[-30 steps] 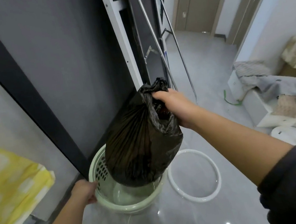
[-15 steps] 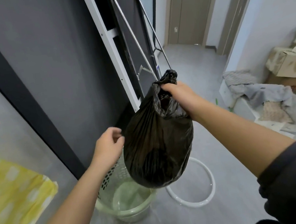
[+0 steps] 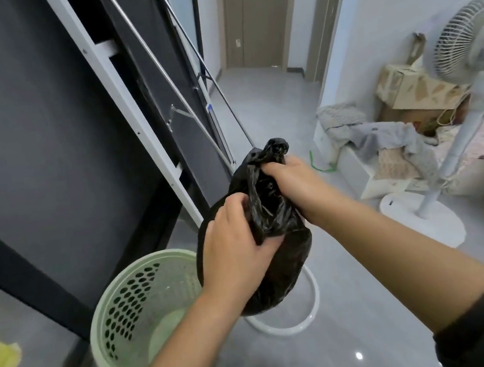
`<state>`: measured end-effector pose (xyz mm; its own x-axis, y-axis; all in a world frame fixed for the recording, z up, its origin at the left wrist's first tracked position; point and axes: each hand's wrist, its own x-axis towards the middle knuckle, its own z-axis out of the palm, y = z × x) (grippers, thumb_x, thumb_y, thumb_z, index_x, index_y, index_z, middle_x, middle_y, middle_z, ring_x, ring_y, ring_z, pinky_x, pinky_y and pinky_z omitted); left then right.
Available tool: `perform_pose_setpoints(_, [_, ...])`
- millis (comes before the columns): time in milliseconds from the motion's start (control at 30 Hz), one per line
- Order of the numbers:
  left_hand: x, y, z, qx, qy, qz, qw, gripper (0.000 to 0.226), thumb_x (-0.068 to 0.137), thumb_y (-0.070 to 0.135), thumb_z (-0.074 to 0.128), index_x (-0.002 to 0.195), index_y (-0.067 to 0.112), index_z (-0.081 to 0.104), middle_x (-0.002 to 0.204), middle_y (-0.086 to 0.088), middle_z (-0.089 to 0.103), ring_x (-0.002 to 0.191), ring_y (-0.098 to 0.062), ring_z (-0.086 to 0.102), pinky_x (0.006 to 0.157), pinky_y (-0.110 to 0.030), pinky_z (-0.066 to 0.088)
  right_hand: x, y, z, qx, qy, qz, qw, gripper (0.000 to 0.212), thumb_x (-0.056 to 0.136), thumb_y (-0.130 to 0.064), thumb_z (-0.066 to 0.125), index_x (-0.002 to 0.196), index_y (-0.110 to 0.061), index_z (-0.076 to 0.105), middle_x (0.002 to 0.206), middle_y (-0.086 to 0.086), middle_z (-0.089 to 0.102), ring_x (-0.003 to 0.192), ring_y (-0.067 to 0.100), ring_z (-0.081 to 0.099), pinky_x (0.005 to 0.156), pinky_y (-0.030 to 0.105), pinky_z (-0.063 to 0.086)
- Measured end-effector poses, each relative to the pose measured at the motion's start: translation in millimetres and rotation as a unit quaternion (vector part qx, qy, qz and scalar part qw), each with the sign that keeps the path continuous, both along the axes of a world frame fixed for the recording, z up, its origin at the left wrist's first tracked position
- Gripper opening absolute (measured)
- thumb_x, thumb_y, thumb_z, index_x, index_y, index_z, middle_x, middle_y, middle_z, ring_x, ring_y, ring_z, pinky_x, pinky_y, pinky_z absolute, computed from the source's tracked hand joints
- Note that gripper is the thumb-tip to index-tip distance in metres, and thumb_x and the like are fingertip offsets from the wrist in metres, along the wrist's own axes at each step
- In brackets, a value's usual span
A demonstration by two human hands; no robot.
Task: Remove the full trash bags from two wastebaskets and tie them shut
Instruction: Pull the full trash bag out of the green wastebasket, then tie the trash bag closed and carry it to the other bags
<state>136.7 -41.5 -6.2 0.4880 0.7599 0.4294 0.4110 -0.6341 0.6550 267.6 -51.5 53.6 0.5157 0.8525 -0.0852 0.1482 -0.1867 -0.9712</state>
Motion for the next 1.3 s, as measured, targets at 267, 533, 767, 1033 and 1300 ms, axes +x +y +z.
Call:
perform_pose_setpoints(267, [23, 13, -24, -0.078, -0.087, -0.018, 0.993, 0.020, 0.089, 0.010, 0.045, 0.069, 0.014, 0.049, 0.056, -0.006, 0.050, 0.054, -0.023, 0.048, 0.051, -0.040, 0.038, 38, -30, -34, -0.027, -0.022, -0.016, 0.999, 0.018, 0.095, -0.015, 0.047, 0.081, -0.011, 0.058, 0.077, 0.007, 0.059, 0.065, 0.013, 0.055, 0.051, 0.016, 0.041])
perform_pose_setpoints(533, [44, 37, -48, -0.273, -0.082, -0.070, 0.956, 0.020, 0.086, 0.008, 0.055, 0.075, 0.020, 0.067, 0.055, 0.007, 0.065, 0.045, 0.000, 0.053, 0.050, -0.018, 0.041, 59, -44, -94, -0.095, -0.233, 0.134, 0.958, 0.055, 0.066, -0.063, 0.066, 0.062, -0.011, 0.047, 0.057, -0.007, 0.045, 0.056, 0.007, 0.046, 0.055, 0.026, 0.038])
perform_pose_setpoints(767, [67, 56, -111, -0.380, -0.028, -0.066, 0.922, 0.010, 0.087, 0.014, 0.059, 0.083, 0.014, 0.068, 0.073, 0.000, 0.070, 0.061, -0.012, 0.058, 0.052, -0.024, 0.045, 84, -37, -160, -0.158, -0.336, 0.160, 0.914, 0.024, 0.079, -0.012, 0.060, 0.060, -0.002, 0.048, 0.063, 0.015, 0.056, 0.063, 0.028, 0.056, 0.059, 0.036, 0.043])
perform_pose_setpoints(1033, [84, 68, -248, -0.408, 0.087, -0.005, 0.909, 0.019, 0.084, 0.014, 0.062, 0.073, 0.030, 0.062, 0.077, 0.005, 0.064, 0.079, -0.019, 0.062, 0.079, -0.033, 0.050, 112, -45, -211, -0.203, -0.351, 0.238, 0.883, 0.029, 0.085, -0.006, 0.048, 0.065, -0.021, 0.033, 0.064, -0.003, 0.045, 0.064, 0.020, 0.047, 0.056, 0.027, 0.034])
perform_pose_setpoints(1300, [90, 74, -347, -0.407, 0.291, 0.084, 0.862, 0.015, 0.084, 0.018, 0.057, 0.090, 0.009, 0.067, 0.102, -0.015, 0.069, 0.100, -0.031, 0.063, 0.081, -0.030, 0.046, 150, -54, -251, -0.266, -0.410, 0.168, 0.856, 0.013, 0.085, -0.009, 0.043, 0.072, -0.011, 0.042, 0.063, 0.000, 0.040, 0.067, 0.030, 0.046, 0.059, 0.031, 0.034])
